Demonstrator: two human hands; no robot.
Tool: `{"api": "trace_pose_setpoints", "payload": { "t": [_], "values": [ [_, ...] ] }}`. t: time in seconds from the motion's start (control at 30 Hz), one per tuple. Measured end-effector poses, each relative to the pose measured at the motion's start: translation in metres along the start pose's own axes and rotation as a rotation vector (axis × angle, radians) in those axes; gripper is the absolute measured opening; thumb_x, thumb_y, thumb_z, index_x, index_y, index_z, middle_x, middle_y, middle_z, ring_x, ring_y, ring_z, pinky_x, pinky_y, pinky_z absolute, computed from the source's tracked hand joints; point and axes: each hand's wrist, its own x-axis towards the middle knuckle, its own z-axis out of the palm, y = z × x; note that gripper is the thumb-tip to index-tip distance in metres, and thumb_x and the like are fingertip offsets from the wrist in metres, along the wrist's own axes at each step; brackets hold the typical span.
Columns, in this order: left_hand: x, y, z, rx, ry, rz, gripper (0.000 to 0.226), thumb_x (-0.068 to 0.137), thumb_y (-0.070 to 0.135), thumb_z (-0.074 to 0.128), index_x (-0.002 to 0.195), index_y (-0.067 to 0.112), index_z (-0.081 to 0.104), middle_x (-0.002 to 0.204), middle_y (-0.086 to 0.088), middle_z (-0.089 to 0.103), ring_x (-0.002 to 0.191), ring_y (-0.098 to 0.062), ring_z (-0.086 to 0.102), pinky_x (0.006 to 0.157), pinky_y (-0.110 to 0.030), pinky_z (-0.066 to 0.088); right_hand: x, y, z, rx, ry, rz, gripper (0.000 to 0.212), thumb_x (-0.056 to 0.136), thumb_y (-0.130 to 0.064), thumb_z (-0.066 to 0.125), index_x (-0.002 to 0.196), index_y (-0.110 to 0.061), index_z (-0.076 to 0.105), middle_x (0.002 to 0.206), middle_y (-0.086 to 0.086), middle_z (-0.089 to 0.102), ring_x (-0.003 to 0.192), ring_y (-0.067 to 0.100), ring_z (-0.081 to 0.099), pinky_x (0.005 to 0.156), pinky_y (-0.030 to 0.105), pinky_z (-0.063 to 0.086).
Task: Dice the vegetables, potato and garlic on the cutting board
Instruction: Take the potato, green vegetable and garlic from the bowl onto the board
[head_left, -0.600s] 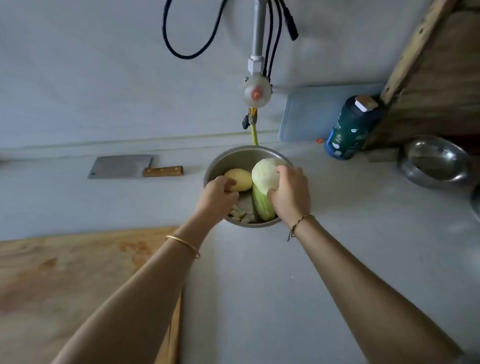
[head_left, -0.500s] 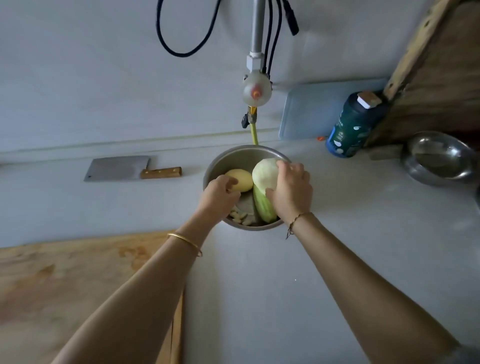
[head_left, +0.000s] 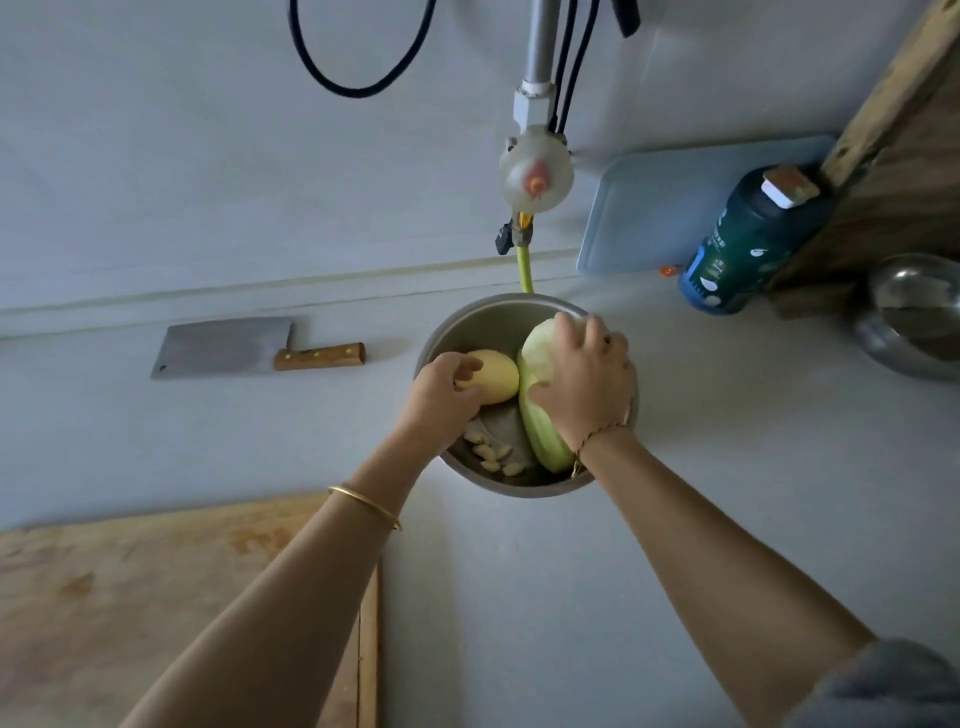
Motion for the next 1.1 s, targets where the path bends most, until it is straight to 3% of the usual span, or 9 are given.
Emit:
{"api": "trace_pose_setpoints", "payload": {
  "t": [0.17,0.3,0.4,0.57,0.7,0.77,0.87,1.03,1.1],
  "values": [
    [-0.010,0.009,-0.002,-0.098,0.010,-0.023,0.036,0.089,0.008,0.057,0.124,0.009,0.056,0.117,-0.010,0.056,0.105,-0.026,0.059,0.086,-0.042,0.055,0.002,0.001,-0.020,0.263,-0.046,0.053,0.071,0.072,-0.037,0.075,0.130,-0.015,0.040,0.128,0.011,0.045,0.111,0.034,0.046,0.083,0.039,0.042],
    [-0.033,0.016,-0.020,-0.343,0.000,-0.081,0.035,0.093,0.011,0.057,0.127,0.006,0.050,0.116,-0.014,0.057,0.099,-0.024,0.062,0.069,-0.026,0.058,-0.014,-0.010,-0.043,0.754,-0.029,0.045,0.069,0.071,-0.026,0.076,0.133,-0.017,0.046,0.126,0.002,0.053,0.110,0.019,0.051,0.084,0.020,0.041],
    [-0.059,0.010,-0.047,-0.491,-0.036,-0.126,0.032,0.095,0.023,0.057,0.123,0.008,0.053,0.115,-0.010,0.061,0.099,-0.022,0.064,0.082,-0.035,0.057,-0.029,-0.032,-0.052,1.201,-0.285,0.213,0.065,0.070,-0.028,0.075,0.129,-0.020,0.050,0.111,-0.004,0.060,0.099,0.016,0.058,0.081,0.026,0.050],
    [-0.106,-0.028,-0.097,-0.670,-0.051,-0.273,0.038,0.090,0.047,0.056,0.114,0.018,0.059,0.104,-0.009,0.064,0.096,-0.025,0.067,0.092,-0.046,0.053,-0.062,-0.091,-0.049,1.528,-0.687,0.309,0.037,0.081,-0.026,0.066,0.115,-0.011,0.057,0.098,0.005,0.060,0.092,0.021,0.057,0.062,0.033,0.052],
    [-0.145,-0.068,-0.138,-0.836,-0.027,-0.360,0.059,0.079,0.049,0.063,0.125,0.014,0.053,0.104,-0.014,0.064,0.091,-0.030,0.069,0.084,-0.046,0.056,-0.090,-0.150,-0.038,1.538,-0.938,0.233,0.024,0.078,-0.031,0.065,0.099,-0.020,0.064,0.102,0.008,0.063,0.097,0.025,0.060,0.076,0.046,0.052],
    [-0.160,-0.089,-0.158,-0.848,0.020,-0.370,0.045,0.084,0.040,0.064,0.120,0.016,0.055,0.104,-0.014,0.063,0.087,-0.029,0.069,0.082,-0.045,0.057,-0.106,-0.183,-0.031,1.509,-1.008,0.213,0.008,0.086,-0.027,0.060,0.092,-0.022,0.062,0.099,0.006,0.061,0.093,0.024,0.059,0.075,0.046,0.052],
    [-0.177,-0.126,-0.189,-0.856,0.114,-0.400,0.026,0.089,0.033,0.061,0.110,0.017,0.059,0.101,-0.011,0.064,0.082,-0.024,0.069,0.079,-0.039,0.057,-0.131,-0.232,-0.023,1.452,-1.113,0.250,0.011,0.089,-0.028,0.058,0.095,-0.019,0.062,0.099,0.009,0.060,0.090,0.024,0.059,0.070,0.041,0.054],
    [-0.201,-0.190,-0.255,-0.752,0.270,-0.468,0.085,0.060,0.052,0.078,0.130,0.014,0.045,0.123,-0.013,0.057,0.091,-0.026,0.070,0.070,-0.035,0.058,-0.172,-0.308,0.007,1.353,-1.216,0.283,0.029,0.086,-0.033,0.062,0.110,-0.017,0.062,0.121,0.011,0.058,0.106,0.028,0.060,0.080,0.046,0.055],
    [-0.209,-0.212,-0.282,-0.658,0.301,-0.484,0.084,0.060,0.054,0.076,0.128,0.016,0.045,0.119,-0.011,0.058,0.096,-0.027,0.067,0.072,-0.037,0.058,-0.191,-0.337,0.015,1.363,-1.253,0.310,0.025,0.089,-0.031,0.061,0.110,-0.017,0.061,0.114,0.009,0.059,0.104,0.030,0.061,0.082,0.048,0.053]
  ]
}}
